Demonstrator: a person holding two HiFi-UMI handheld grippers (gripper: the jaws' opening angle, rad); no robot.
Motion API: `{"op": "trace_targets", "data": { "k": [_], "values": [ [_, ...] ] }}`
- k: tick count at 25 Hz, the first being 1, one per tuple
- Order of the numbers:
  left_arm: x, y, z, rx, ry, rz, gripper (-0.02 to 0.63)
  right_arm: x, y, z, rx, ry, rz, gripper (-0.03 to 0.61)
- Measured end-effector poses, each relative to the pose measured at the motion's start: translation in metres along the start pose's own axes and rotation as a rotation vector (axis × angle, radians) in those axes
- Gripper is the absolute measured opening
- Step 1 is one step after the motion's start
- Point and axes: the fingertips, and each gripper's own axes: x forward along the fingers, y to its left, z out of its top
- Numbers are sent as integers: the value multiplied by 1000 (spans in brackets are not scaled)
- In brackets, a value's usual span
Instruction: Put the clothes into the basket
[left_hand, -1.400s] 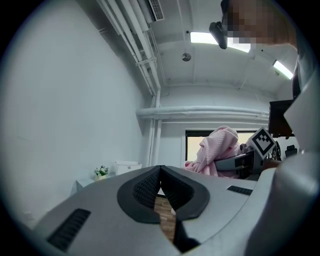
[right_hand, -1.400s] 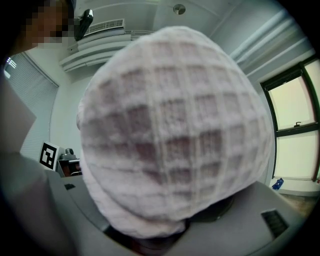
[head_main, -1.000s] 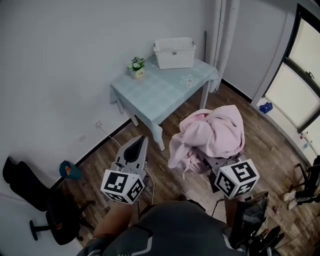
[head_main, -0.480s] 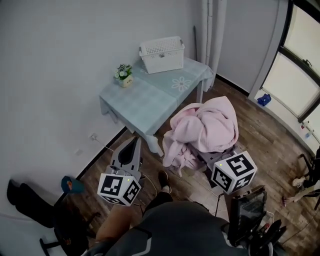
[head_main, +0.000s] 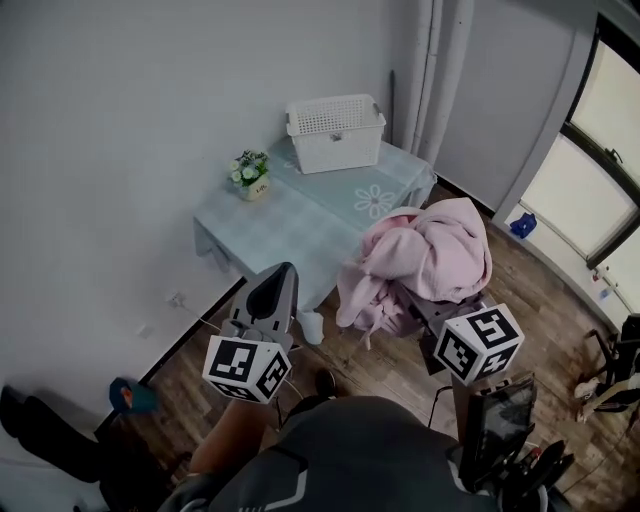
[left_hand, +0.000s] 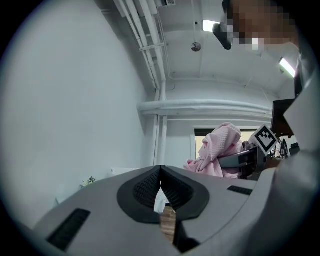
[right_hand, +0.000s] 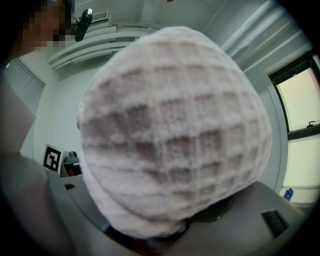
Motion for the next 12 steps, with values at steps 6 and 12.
{"op": "trace_targets", "data": {
  "k": [6, 12],
  "values": [
    [32, 57, 25, 3, -46, -11, 9, 67, 3, 14, 12, 9, -18, 336],
    [83, 130, 28, -17, -21, -31, 9, 157, -2, 26, 11, 37, -35, 336]
  ]
}}
